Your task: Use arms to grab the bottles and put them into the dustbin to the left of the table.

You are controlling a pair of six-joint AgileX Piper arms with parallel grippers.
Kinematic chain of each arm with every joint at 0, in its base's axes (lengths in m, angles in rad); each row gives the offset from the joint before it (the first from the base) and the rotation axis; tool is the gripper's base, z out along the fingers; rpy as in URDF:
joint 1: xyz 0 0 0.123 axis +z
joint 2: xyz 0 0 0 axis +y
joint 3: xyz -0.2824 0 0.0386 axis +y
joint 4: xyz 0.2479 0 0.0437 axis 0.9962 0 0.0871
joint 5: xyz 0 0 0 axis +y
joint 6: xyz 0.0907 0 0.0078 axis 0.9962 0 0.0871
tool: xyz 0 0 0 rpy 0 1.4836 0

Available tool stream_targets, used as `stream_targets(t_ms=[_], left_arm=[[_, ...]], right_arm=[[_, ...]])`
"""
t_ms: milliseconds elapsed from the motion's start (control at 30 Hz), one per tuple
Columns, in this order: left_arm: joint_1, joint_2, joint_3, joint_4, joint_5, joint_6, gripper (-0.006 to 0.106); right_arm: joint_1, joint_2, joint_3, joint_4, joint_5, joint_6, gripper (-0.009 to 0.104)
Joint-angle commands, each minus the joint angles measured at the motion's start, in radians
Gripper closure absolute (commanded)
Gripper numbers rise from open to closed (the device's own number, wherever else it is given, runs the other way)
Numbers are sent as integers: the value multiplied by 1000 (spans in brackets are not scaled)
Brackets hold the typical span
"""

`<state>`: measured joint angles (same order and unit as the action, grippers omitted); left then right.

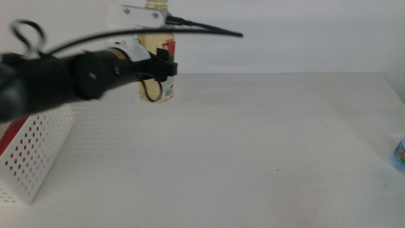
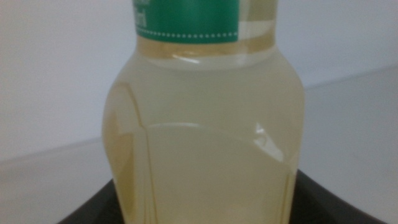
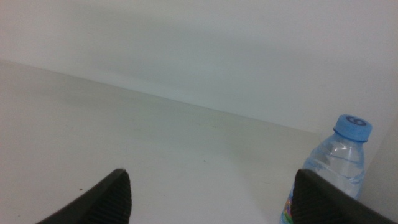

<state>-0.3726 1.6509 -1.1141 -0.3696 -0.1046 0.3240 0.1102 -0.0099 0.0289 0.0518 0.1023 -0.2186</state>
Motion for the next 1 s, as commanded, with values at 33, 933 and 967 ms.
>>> stream_targets(t_ms=[33,933,967], left_arm=[[23,-139,-38,7,17,-5,105],[413,-374,-235,283,1021,-283,105],[432,-363,-261,276,1053,-268,105]], right_arm=[[-7,-27,-8,-13,-75,-5,28],[-7,-27,-8,-13,-75,-5,28],[-7,-27,-8,-13,-75,-5,28]])
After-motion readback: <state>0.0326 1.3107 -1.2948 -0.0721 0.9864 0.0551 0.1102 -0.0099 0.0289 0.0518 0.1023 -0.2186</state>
